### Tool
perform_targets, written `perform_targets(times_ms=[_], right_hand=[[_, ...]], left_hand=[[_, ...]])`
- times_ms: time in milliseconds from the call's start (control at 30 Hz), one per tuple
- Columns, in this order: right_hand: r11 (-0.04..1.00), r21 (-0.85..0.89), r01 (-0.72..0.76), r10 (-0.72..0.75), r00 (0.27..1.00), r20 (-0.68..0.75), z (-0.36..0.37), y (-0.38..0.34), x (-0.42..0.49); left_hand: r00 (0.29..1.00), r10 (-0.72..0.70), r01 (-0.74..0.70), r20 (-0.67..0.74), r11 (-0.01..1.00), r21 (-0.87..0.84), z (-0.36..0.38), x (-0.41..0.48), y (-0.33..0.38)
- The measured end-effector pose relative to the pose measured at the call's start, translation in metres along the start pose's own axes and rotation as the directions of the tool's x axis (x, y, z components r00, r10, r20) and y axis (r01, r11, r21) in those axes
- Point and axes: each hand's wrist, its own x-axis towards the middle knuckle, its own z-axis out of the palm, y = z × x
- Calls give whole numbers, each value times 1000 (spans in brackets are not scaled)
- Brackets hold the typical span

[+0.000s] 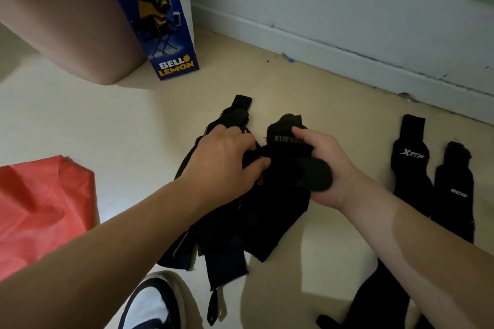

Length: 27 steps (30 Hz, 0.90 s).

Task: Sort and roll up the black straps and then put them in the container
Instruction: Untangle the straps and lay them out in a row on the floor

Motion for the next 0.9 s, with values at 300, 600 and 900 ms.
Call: perform_targets(times_ms=[300,600,900], right_hand=[[996,-4,94,-94,990,-103,10,-27,-80],[971,-11,240,-239,963,-128,53,-44,-235],[892,8,452,-429,853,-295,57,-45,-393]], left_hand=[[953,-217,293,210,834,-467,-61,-3,74],[847,-218,508,484,597,-621,-188,-32,182],[926,-66,285,372,768,-574,-272,-102,276]])
